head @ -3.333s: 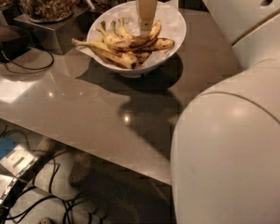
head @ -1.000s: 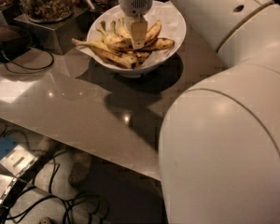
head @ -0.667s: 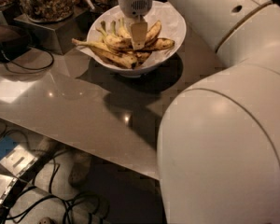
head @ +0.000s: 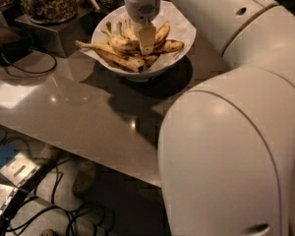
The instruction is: Pick banana from white bowl
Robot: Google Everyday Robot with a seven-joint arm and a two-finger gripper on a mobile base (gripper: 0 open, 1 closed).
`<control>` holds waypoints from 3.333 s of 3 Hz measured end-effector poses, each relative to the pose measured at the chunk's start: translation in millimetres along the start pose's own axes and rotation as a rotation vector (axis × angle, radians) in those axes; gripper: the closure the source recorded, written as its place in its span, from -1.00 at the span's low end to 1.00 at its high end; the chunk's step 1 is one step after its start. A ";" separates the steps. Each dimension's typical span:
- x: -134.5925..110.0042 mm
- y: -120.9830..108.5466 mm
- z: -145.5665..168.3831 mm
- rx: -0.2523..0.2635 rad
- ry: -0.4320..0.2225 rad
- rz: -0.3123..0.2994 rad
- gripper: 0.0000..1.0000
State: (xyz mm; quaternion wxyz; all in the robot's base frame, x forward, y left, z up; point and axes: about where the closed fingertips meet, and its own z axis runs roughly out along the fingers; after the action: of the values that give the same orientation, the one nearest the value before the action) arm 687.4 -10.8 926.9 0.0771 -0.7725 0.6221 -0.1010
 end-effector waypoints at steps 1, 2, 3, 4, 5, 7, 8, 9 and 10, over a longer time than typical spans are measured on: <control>1.3 0.9 7.9 -0.015 0.005 -0.004 -0.06; 1.3 0.9 7.9 -0.015 0.005 -0.004 0.31; 0.7 3.8 8.0 -0.004 0.013 -0.006 0.78; 0.7 3.9 7.9 -0.004 0.013 -0.006 1.00; 10.7 8.9 -10.9 0.022 0.017 0.037 1.00; 22.1 20.1 -46.6 0.095 -0.006 0.094 1.00; 25.8 42.0 -56.5 0.099 -0.014 0.110 1.00; 25.3 99.0 -66.1 0.060 -0.054 0.147 1.00; 25.1 103.5 -60.4 0.052 -0.049 0.142 1.00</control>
Offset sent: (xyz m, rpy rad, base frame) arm -0.0168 -0.0125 -0.0073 -0.0648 0.0396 -0.0101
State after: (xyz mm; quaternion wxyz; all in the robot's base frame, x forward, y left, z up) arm 579.5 -57.1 961.5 0.1193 -0.7266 0.6703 -0.0924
